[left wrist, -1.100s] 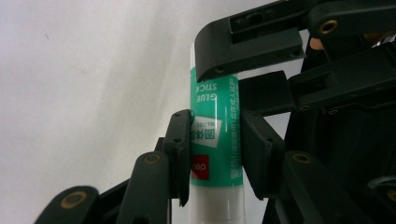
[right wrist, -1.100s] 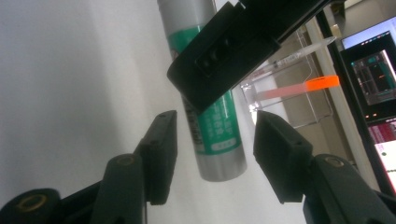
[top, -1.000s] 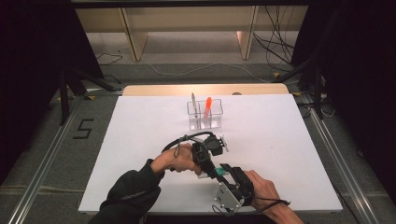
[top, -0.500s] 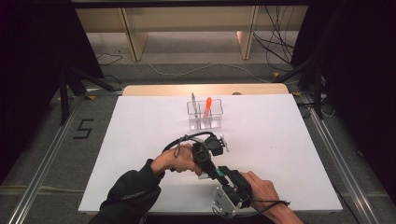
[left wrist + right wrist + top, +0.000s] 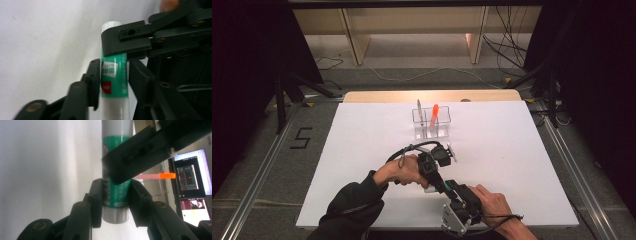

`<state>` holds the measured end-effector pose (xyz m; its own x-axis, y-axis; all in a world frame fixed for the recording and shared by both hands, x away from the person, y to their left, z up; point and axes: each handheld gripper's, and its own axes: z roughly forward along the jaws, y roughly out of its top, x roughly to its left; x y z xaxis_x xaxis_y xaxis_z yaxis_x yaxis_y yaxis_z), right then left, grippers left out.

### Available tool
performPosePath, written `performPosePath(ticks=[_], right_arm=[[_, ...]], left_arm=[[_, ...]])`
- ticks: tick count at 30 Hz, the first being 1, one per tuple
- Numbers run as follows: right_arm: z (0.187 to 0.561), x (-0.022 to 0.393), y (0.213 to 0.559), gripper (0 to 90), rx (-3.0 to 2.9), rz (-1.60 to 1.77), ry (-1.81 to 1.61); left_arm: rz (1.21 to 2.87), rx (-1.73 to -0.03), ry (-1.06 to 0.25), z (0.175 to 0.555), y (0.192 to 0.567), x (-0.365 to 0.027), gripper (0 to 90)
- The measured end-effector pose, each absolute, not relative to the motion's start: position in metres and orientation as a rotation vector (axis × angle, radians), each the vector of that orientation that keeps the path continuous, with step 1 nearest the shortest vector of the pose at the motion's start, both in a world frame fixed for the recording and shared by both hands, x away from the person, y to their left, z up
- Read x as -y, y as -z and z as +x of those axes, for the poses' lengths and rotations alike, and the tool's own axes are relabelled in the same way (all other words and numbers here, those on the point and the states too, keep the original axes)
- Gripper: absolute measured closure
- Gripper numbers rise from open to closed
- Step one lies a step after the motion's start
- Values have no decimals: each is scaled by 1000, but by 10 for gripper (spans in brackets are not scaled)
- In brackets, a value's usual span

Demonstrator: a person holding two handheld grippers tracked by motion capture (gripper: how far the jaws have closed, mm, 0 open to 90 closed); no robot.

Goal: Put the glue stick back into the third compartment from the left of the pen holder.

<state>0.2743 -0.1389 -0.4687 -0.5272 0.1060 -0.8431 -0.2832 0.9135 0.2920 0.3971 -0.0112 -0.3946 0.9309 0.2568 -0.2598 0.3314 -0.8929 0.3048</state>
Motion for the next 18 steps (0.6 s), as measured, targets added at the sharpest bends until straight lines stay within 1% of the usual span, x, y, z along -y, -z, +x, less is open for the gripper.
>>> performPosePath(ticks=[3,4,7,8,11,13,18], right_arm=[[276,143,471,669,-2096,-113,-488],[276,143,471,669,-2096,-113,-488],[280,150,469,669,-2117,-64,-512],[280,150,469,669,-2117,-64,-512],[286,158,466,669,-2130,-24,-547],[289,162,465,669,-2134,35,-576],[298,170,463,668,-2154,137,-646]], left_arm=[[2684,-448,290,399,386,6,468],[2661,-452,280,399,382,3,468],[2592,-477,238,399,371,-5,326],[2562,-495,217,399,368,-8,326],[2475,-522,158,397,361,-20,268],[2437,-540,104,394,359,-30,247],[2337,-601,-24,388,362,-59,223]])
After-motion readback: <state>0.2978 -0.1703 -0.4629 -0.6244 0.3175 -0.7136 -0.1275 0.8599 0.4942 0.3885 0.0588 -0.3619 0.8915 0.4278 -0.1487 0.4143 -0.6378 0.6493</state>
